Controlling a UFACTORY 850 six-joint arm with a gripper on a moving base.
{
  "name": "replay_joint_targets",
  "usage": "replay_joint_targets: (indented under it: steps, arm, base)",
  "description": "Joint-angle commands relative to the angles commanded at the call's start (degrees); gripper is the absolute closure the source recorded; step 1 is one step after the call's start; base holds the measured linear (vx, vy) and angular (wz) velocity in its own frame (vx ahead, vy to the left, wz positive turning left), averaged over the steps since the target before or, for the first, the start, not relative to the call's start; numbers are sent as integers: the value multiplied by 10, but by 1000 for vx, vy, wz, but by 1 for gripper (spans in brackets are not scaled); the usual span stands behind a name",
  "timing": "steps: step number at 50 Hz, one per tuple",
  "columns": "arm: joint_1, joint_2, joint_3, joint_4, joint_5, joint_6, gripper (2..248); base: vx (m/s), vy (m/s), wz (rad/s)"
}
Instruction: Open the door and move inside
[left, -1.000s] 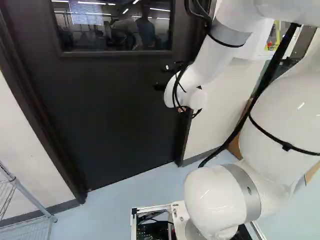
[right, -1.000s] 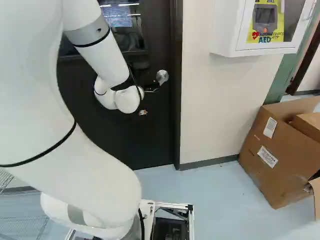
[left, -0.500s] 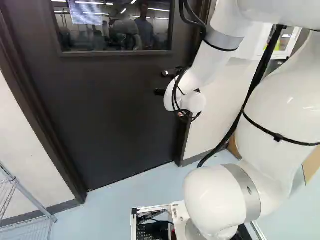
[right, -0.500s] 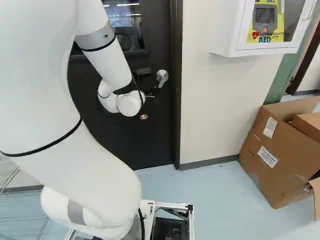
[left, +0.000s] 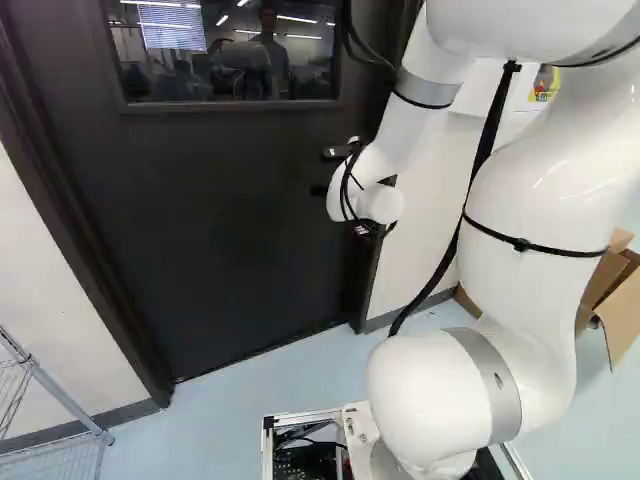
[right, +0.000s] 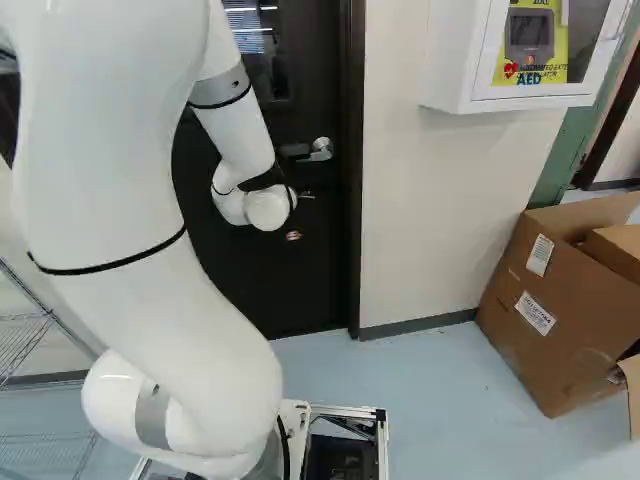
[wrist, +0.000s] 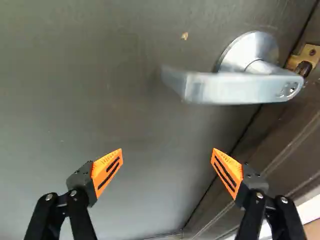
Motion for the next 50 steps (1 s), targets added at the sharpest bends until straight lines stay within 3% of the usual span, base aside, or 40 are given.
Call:
replay_joint_targets:
  steps: [50]
  arm:
    - [1, -138, -158, -42, 0, 0, 3]
  base:
    - [0, 0, 0]
